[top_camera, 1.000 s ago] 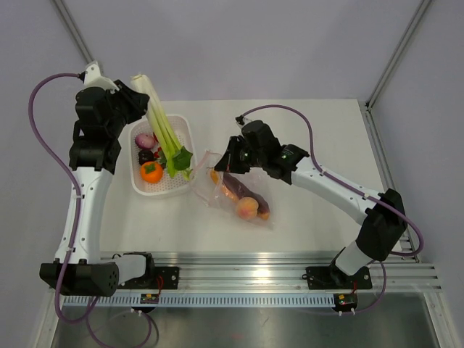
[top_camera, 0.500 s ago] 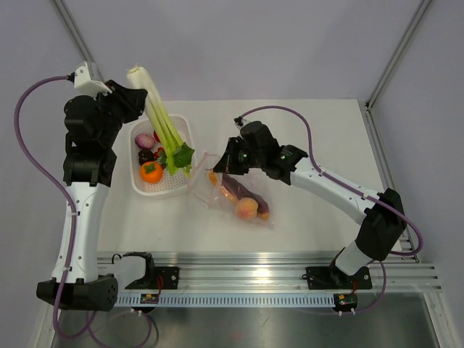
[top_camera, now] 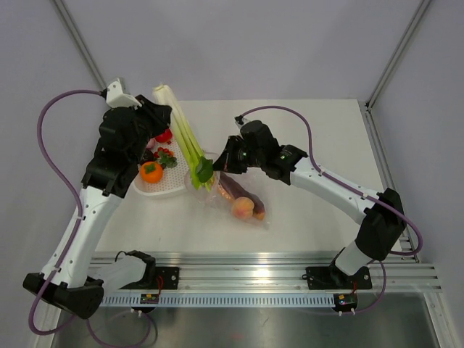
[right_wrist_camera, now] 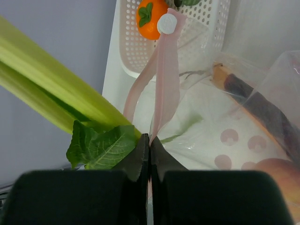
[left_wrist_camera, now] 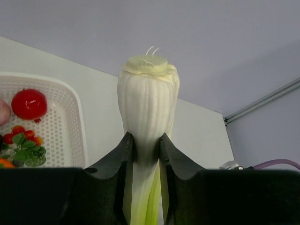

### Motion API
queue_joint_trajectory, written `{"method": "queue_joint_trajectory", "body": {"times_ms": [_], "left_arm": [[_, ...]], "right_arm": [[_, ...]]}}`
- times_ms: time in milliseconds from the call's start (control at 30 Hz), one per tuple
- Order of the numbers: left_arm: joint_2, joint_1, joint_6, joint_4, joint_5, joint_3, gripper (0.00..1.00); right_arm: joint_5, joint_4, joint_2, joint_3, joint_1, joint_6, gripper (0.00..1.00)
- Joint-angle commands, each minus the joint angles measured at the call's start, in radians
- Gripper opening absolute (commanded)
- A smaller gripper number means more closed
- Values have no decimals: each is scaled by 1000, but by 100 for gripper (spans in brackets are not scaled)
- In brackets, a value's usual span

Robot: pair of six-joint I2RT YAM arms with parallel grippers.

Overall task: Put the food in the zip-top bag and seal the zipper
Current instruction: Place the fake vegetable in the zipper food storage bag.

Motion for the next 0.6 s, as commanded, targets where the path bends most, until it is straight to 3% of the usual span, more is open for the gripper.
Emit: {"method": "queue_joint_trajectory", "body": {"times_ms": [0, 133, 433, 567], "left_arm": [[-47, -45, -59, 20, -179, -48, 0], [-79, -97, -45, 29, -308, -104, 0], [-99, -123, -57, 72, -388, -189, 0], [-104, -189, -94, 104, -426, -223, 0]], "right_arm": [[-1, 82, -40, 30, 12, 40, 3], [9, 92, -63, 15, 13, 49, 4], [-24, 131, -57, 15, 12, 83, 4], [-23, 144, -43, 34, 13, 92, 4]]}}
